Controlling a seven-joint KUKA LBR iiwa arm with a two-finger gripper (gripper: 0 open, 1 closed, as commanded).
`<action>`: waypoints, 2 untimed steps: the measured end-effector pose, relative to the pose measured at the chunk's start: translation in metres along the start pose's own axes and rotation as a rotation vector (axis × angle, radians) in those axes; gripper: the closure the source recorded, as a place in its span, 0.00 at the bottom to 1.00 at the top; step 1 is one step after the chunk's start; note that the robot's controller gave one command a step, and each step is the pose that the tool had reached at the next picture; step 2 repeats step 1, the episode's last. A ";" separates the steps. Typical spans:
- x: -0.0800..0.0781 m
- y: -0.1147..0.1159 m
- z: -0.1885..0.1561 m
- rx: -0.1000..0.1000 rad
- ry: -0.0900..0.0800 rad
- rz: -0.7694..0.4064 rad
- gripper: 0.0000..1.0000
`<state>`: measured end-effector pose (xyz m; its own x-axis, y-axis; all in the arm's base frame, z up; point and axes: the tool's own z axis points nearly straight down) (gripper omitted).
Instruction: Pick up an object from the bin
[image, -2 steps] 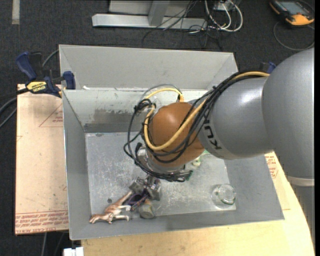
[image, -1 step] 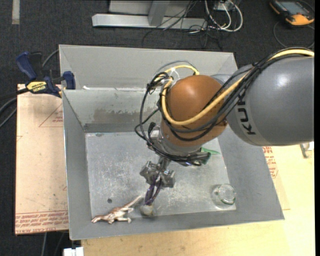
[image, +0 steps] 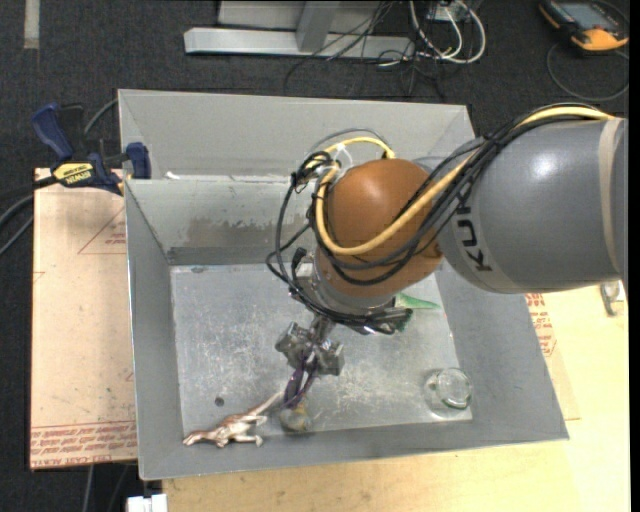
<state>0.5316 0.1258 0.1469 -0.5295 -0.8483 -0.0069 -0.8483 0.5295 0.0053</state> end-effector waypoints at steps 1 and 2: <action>0.022 0.013 -0.166 -0.003 0.000 -0.029 1.00; 0.022 0.013 -0.166 -0.003 0.000 -0.029 1.00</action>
Offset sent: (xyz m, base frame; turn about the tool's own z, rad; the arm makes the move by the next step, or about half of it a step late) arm 0.0000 0.0000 0.0000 0.0000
